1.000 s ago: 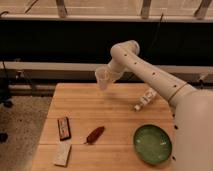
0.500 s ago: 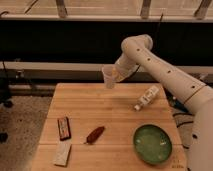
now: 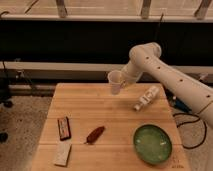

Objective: Place the ceramic cup in the ceramic bowl

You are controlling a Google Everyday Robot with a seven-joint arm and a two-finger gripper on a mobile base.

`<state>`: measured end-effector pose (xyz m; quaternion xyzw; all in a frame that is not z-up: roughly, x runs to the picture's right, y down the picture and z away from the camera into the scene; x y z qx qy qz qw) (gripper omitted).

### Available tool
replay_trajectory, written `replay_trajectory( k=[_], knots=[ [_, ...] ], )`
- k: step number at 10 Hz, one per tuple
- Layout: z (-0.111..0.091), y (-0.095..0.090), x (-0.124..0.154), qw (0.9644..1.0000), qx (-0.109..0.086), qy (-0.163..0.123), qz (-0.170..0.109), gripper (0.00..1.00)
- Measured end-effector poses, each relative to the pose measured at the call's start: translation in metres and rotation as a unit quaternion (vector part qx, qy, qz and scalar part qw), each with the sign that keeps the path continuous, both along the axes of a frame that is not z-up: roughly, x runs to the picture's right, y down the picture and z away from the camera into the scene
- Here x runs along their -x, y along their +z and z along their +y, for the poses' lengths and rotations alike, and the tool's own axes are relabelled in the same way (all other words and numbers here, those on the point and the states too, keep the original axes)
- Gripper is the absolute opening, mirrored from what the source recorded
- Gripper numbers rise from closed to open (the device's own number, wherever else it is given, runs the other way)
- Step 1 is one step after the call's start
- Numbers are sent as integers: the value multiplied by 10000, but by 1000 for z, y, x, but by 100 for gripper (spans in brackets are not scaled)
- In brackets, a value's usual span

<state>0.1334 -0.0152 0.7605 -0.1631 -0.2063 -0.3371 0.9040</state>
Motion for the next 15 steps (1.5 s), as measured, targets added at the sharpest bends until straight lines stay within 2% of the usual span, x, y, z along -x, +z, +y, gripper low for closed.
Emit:
replay_trajectory(
  k=[3,5,7,15],
  knots=[
    [22,-13,-7,10000,33,86,28,0],
    [34,-20,-24,9998,65,159,38,0],
    [50,-34,-46,9996,118,241,74,0],
    [106,-61,-81,9983,233,509,143,0]
  ],
)
